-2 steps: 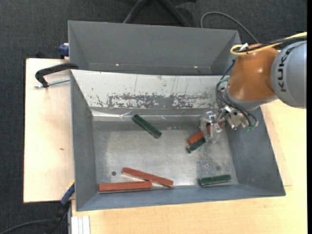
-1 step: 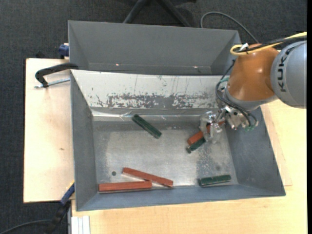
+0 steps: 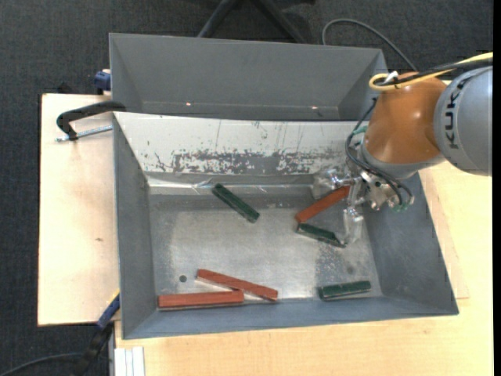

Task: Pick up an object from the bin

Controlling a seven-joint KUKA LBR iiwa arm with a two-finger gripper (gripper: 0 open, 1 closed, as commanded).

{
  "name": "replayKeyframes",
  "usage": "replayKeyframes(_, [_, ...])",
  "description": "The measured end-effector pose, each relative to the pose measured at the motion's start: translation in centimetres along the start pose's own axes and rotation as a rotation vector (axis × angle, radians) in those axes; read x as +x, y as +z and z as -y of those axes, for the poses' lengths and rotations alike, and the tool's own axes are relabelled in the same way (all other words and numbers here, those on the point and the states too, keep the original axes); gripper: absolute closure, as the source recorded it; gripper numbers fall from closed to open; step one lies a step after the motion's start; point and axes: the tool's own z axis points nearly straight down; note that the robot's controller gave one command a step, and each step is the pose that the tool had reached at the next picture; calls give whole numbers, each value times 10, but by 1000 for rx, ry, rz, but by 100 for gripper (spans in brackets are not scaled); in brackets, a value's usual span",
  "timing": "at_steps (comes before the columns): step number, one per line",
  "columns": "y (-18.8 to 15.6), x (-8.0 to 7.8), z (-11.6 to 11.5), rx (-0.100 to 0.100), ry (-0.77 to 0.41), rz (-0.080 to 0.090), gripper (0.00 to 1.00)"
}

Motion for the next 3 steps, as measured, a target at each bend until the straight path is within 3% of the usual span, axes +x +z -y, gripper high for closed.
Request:
replayKeyframes(1, [1,1,0,-1,0,-2,100])
replayKeyframes(2, [-28,29,51,0,-223,2,100])
replayKeyframes(3, [-157,20,27,7,-235,7,100])
